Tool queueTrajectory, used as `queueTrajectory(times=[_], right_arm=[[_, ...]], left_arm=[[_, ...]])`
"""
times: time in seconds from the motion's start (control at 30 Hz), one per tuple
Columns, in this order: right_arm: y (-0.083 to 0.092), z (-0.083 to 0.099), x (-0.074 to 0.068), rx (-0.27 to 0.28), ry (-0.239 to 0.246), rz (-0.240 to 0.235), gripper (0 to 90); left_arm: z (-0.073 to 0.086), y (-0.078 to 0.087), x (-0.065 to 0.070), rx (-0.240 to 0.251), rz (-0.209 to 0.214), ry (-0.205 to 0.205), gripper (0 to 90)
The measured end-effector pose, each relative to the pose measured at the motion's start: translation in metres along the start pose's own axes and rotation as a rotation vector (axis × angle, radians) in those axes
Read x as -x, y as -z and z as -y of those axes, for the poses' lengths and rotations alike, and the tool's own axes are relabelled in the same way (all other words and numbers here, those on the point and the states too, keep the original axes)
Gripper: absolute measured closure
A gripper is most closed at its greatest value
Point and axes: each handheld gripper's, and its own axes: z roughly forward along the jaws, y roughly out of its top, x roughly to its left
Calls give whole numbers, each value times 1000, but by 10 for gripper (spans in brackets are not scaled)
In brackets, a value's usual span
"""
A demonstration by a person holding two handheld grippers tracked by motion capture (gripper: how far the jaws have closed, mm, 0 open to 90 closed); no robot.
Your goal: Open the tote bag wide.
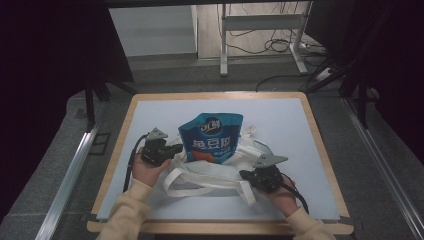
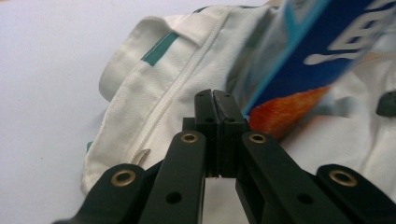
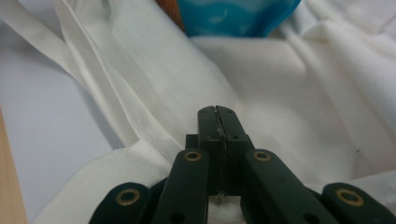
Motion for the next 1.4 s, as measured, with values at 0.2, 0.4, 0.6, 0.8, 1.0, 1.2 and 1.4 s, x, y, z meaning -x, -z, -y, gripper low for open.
queueTrajectory(times=[0.2, 0.4, 0.6, 0.8, 1.0, 1.2, 1.4], right_arm=[[16, -14, 6, 63, -9, 17, 892], [26, -25, 17, 94, -17, 34, 892], [25, -31, 25, 93, -28, 43, 892], [18, -37, 36, 73, -45, 57, 892], [12, -46, 43, 54, -47, 74, 892], [1, -48, 51, 9, -56, 79, 892], [-13, -45, 60, -40, -71, 95, 892]], left_arm=[[2, 13, 7, 24, 31, -16, 900], [4, 22, 22, 47, 54, -50, 900], [7, 21, 29, 42, 63, -62, 900], [13, 4, 31, -12, 75, -60, 900], [19, -4, 36, -41, 80, -71, 900], [26, -11, 40, -78, 98, -80, 900], [34, -18, 43, -119, 114, -86, 900]])
